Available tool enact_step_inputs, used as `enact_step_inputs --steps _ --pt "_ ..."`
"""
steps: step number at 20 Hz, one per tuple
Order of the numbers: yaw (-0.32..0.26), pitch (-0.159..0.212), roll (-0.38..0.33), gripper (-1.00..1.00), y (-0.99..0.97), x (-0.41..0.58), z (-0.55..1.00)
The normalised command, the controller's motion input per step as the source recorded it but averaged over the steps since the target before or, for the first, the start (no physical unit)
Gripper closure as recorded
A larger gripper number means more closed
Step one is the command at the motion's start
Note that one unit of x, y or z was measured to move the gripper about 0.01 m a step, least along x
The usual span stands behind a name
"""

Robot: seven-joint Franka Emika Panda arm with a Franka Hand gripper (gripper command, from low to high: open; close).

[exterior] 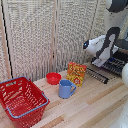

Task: Kindly position your hand close to the oven tray's handle. Softly yet firmly grasp the handle using your hand. Slowly and with caution, draw the tray out until it is fully stretched out.

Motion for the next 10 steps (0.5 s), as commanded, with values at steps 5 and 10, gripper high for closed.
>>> enact_step_inputs --steps 5,10 --pt "-0.138 -0.094 -0.016 1.00 0.27 -0.003 0.73" --pt "-0.033 -0.108 -0.029 1.00 0.61 0.000 0.24"
